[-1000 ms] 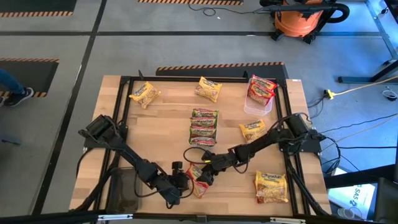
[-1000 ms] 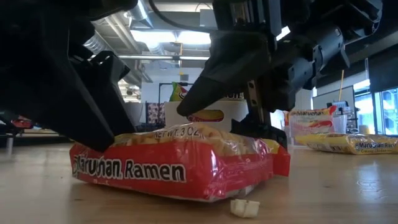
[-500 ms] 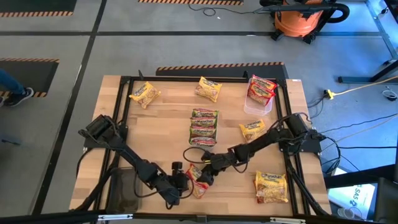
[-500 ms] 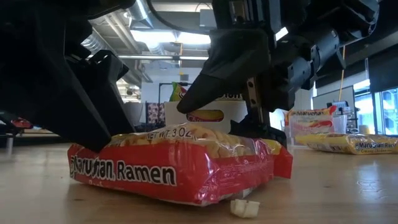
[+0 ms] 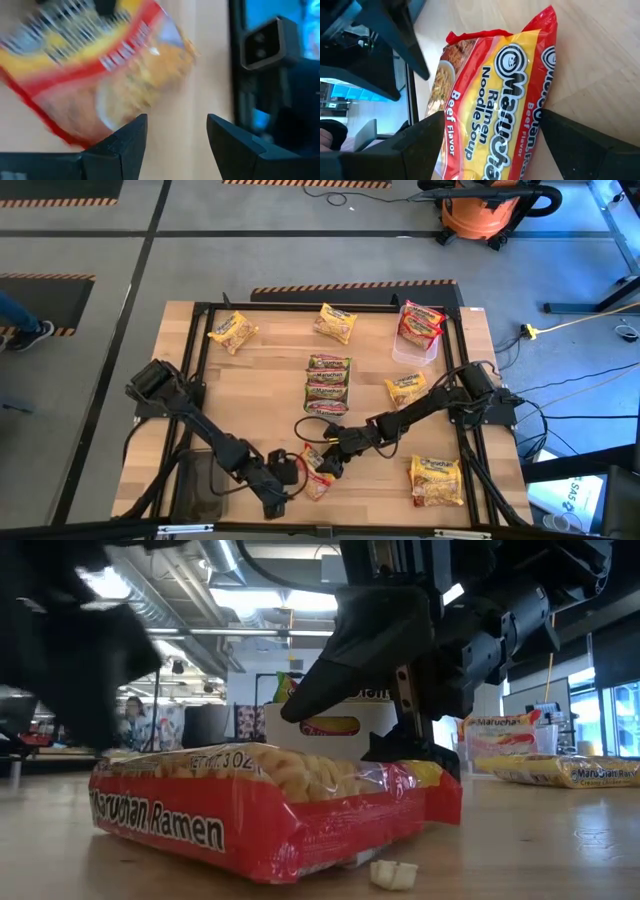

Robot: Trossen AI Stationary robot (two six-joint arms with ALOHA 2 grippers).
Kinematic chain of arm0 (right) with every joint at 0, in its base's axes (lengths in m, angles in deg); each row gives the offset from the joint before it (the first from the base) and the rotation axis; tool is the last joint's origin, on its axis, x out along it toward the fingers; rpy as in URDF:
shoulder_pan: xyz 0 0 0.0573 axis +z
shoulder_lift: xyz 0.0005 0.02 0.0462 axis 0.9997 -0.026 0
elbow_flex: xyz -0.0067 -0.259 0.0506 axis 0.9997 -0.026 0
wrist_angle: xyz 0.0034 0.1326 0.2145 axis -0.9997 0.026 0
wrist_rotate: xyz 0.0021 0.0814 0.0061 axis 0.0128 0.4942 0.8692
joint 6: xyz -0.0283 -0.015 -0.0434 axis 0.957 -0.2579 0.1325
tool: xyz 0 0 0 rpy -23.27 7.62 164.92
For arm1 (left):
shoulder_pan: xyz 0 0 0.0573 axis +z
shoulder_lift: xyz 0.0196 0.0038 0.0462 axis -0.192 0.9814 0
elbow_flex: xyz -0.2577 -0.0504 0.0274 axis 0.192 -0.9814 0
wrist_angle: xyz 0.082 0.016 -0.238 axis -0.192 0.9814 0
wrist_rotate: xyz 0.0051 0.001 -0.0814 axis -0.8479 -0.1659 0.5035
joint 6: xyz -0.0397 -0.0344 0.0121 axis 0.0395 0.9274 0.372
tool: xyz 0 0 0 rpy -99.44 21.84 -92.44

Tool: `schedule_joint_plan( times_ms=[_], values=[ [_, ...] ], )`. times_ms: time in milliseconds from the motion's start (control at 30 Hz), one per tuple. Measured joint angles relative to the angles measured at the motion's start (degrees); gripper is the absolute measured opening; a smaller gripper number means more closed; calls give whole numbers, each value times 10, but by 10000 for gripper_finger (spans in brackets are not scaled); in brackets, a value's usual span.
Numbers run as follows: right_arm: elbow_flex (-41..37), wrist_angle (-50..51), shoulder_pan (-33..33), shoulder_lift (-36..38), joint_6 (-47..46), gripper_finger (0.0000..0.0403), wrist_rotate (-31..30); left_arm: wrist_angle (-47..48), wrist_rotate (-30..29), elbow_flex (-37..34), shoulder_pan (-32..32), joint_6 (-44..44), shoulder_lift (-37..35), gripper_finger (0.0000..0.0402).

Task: Sort Maruchan noodles
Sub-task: Put the red noodle pack into the transparent bin

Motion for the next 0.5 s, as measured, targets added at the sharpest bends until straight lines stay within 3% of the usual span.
schedule_joint_plan(
  times_ms=[133, 400, 500],
  values=[
    [0, 3, 0, 0, 0, 324, 3, 4, 26, -1, -9, 55, 7, 199],
    [0, -2, -1, 0, 0, 324, 7, -8, -7, 1, -10, 96, 48, 199],
    [0, 3, -2, 0, -9, 324, 35, -17, -9, 3, -1, 96, 61, 199]
  ],
)
